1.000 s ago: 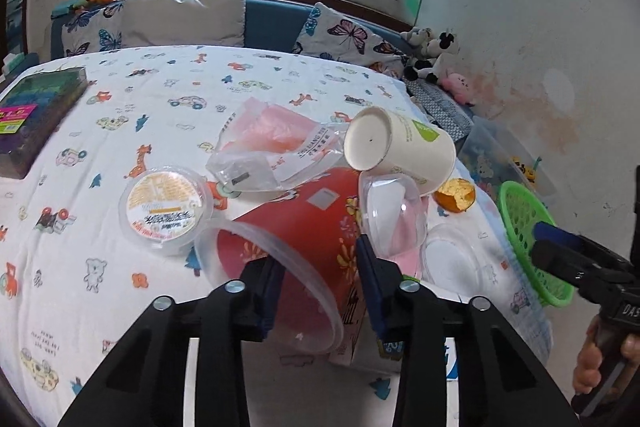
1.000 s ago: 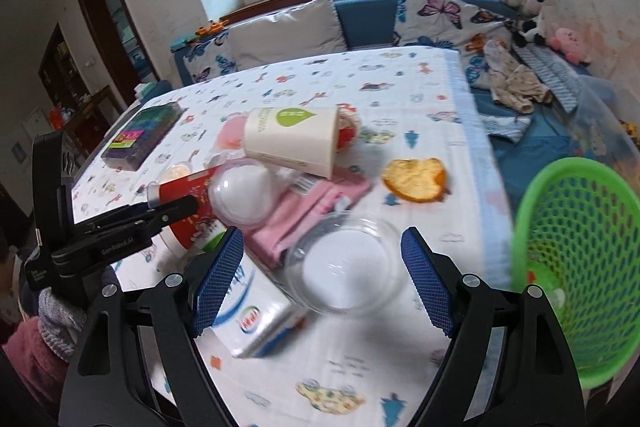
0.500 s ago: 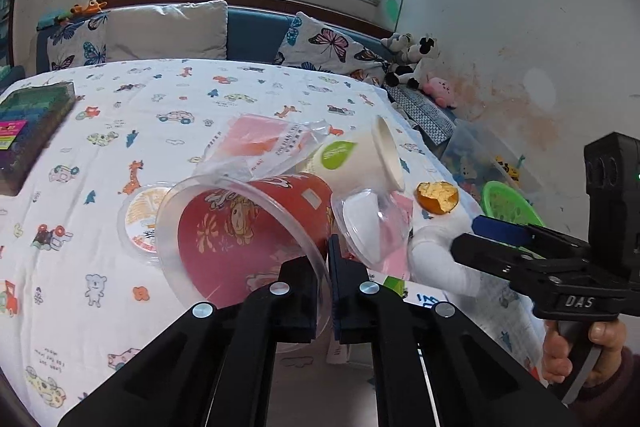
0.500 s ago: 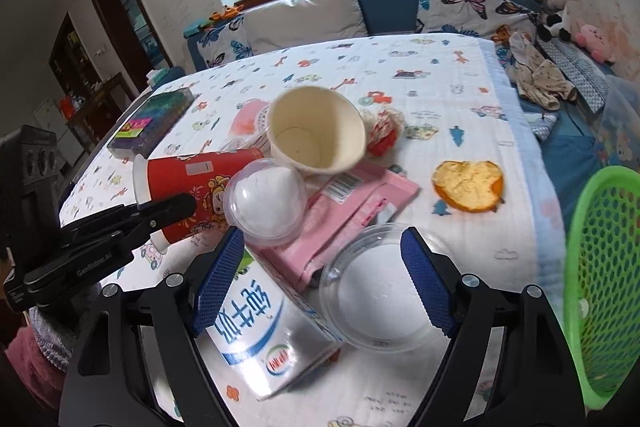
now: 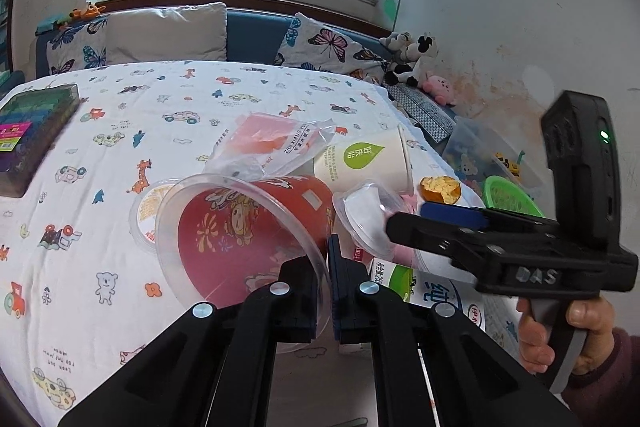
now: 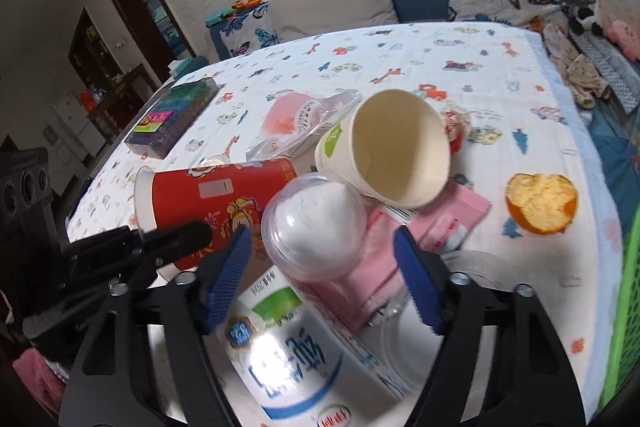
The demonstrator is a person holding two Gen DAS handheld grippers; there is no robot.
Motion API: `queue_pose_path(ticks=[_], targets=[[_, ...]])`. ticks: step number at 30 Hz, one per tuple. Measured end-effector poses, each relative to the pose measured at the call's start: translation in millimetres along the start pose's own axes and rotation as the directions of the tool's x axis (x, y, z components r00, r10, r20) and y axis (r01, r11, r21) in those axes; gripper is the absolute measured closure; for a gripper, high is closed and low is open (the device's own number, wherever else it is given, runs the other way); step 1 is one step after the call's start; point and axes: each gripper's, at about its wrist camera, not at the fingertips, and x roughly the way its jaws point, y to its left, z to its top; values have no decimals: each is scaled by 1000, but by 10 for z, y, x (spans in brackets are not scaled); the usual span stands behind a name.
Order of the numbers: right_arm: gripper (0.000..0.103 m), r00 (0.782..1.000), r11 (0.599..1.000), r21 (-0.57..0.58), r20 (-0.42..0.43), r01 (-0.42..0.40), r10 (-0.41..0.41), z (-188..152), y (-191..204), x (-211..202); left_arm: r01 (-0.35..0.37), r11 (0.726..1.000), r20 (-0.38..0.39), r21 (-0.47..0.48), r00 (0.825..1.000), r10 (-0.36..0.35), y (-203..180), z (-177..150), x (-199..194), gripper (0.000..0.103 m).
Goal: Collect trash
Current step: 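Grasp the clear plastic dome lid with the right tool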
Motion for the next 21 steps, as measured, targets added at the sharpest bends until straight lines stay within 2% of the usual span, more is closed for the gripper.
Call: queue_pose_path(ticks=[7,10,11,21], targets=[[35,999,999,44,-28,-23,24,53,-84,195,2,1000,-1,10,1000,-2,0,-12,1,98],[43,999,999,47,-39,-27,29,43,-92,233,1,1000,-2,15,1000,-1,-11,-9,4,98],[43,999,999,46,-39,-23,25,37,-87,230,0,1000,-2,14,1000,0,-9,-6,3,98],[44,999,999,39,22,-38,37,-60,-60,-158,1,1000,25,24,1000,-2,-91,-16,-169,98]])
